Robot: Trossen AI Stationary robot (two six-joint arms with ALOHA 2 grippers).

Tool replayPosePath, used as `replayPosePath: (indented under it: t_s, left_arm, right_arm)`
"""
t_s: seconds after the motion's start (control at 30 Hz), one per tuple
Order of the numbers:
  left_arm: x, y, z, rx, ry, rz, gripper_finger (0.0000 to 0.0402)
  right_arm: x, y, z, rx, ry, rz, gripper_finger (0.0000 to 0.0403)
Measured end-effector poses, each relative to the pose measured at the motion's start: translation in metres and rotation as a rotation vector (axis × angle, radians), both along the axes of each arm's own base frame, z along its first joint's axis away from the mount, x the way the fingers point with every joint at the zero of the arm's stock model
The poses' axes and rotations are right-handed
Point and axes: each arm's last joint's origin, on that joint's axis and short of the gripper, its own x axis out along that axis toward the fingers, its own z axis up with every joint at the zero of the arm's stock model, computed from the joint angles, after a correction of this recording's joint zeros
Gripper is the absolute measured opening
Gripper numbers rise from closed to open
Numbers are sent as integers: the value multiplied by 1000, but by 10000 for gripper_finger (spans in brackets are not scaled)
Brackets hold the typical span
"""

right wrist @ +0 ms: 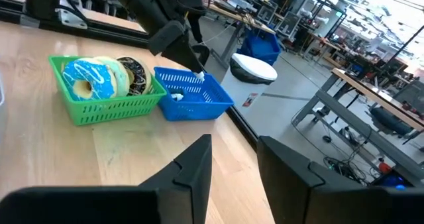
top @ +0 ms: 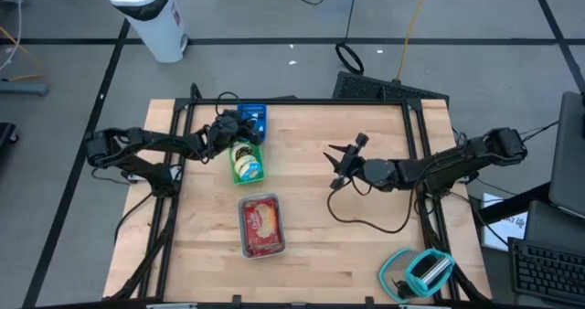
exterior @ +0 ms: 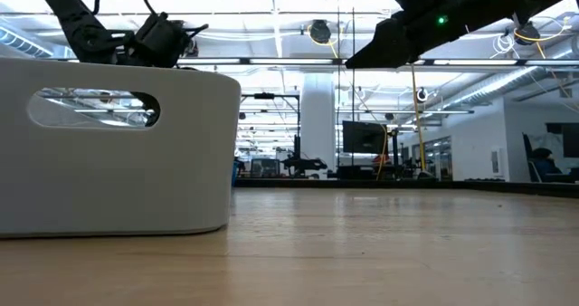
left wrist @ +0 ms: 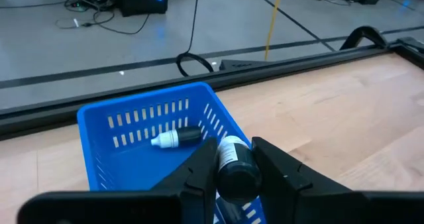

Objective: Pick & Place Food Item
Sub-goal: Put the black food coloring bottle into the blue bin, then return to Home Position

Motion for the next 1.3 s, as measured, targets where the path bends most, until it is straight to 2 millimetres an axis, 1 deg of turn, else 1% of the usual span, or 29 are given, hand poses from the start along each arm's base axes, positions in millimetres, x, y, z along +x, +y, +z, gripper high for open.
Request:
replayPosePath:
  t_s: [0.27,0.37,0.47,0.67,0.7,0.77,0.87,1.0,1.07,1.13,1.2,1.3]
  left_arm:
    - [0,0,0,-3,-3,1,90]
    - [0,0,-1,-15,-7,2,103]
    - [0,1,-1,-43,-19,-54,132]
    - [-4,9,-1,-146,-72,-208,215]
    - [-5,10,2,-166,-94,-241,226]
    - [-10,11,14,-207,-187,-288,244]
    - [-18,10,32,-248,-294,-371,263]
    - [-36,-1,67,-119,-358,-664,276]
    - [-49,-10,82,-56,-374,-762,280]
    - [-64,-21,95,7,-370,-769,280]
    - [-79,-33,102,51,-339,-705,280]
    - [-95,-52,101,91,-280,-566,280]
  right_arm:
    - [0,0,0,21,-13,-4,110]
    - [0,0,0,21,-11,-4,113]
    - [0,0,0,21,-11,-4,114]
    - [0,0,1,2,-13,1,114]
    - [0,0,2,-3,-17,2,113]
    - [0,0,1,1,-15,1,111]
    - [-1,2,-4,54,4,-6,110]
    - [-6,6,-12,64,94,4,112]
    - [-9,8,-11,97,82,6,111]
    - [-15,7,-5,146,67,28,110]
    - [-23,7,0,198,64,66,110]
    - [-37,4,12,246,28,56,112]
